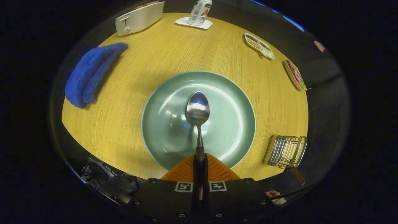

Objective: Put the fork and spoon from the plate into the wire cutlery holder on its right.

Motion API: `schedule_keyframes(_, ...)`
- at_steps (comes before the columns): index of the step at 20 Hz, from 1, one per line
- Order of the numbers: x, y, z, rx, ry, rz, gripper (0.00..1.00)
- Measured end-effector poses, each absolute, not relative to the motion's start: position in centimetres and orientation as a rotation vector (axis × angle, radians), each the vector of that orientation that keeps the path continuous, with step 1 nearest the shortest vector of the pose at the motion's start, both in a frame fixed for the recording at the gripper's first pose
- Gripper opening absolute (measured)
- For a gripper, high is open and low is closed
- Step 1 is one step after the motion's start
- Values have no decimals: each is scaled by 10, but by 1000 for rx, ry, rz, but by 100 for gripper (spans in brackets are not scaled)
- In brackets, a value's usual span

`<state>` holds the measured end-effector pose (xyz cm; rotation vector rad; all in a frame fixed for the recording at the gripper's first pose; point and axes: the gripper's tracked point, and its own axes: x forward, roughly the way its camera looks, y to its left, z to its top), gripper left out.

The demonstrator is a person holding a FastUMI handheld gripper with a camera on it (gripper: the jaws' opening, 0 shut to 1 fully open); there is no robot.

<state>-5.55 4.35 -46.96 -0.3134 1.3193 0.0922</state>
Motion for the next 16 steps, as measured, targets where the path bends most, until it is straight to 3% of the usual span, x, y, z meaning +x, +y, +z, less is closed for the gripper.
schedule_keyframes(16, -40, -59, -383, -212, 1224, -234, 5)
